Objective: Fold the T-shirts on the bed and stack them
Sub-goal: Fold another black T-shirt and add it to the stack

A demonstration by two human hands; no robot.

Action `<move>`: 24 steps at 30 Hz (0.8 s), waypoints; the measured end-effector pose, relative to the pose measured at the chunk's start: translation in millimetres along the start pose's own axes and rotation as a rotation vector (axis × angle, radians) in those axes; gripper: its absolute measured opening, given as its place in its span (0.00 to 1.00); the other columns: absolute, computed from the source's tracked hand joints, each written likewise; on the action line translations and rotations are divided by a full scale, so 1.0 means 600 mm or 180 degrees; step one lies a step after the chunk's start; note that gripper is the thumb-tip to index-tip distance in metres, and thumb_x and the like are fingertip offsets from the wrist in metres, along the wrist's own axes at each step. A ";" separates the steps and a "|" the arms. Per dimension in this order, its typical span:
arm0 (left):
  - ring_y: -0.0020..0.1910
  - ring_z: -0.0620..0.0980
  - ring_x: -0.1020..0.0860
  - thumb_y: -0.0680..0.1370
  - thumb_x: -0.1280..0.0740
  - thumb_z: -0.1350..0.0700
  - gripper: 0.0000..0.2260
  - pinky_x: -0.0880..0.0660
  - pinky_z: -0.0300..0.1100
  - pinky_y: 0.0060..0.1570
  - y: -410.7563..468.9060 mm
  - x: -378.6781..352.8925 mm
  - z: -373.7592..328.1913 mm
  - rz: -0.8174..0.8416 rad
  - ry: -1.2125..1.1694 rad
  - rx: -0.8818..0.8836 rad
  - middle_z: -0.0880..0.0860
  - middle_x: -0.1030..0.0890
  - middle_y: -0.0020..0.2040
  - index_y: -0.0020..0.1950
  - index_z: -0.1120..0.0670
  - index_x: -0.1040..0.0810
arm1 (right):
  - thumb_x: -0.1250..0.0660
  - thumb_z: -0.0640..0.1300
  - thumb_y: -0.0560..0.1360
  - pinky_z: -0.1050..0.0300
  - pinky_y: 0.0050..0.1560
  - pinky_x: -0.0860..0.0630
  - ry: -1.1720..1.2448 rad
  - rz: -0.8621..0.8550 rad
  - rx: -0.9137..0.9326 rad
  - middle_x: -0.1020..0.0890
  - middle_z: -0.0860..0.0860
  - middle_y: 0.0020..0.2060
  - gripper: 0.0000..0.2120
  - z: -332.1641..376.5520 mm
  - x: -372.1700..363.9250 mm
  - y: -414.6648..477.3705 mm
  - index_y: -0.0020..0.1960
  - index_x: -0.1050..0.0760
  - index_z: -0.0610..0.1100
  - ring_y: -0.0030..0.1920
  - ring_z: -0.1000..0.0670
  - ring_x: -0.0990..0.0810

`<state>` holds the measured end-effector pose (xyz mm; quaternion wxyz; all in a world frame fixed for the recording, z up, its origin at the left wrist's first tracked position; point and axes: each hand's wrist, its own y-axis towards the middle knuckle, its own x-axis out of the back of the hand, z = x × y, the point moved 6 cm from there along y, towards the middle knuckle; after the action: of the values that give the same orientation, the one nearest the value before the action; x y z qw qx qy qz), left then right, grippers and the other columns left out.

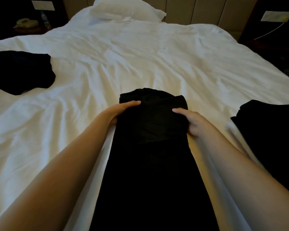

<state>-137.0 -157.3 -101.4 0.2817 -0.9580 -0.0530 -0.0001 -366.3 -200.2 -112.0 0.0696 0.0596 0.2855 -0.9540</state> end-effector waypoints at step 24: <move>0.42 0.41 0.20 0.66 0.25 0.59 0.09 0.28 0.32 0.43 -0.280 -0.005 0.111 -0.0114 0.1932 -0.2391 0.47 0.17 0.38 0.45 0.58 0.18 | 0.37 0.21 0.71 0.70 0.30 0.35 -0.1349 0.0211 0.1778 0.28 0.55 0.26 0.21 -0.077 0.031 -0.288 0.30 0.33 0.44 0.28 0.62 0.31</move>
<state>-158.9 18.5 -66.9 -0.0810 -0.9492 0.0189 -0.3036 -410.0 -33.2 -60.5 0.1392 -0.1138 -0.0094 -0.9837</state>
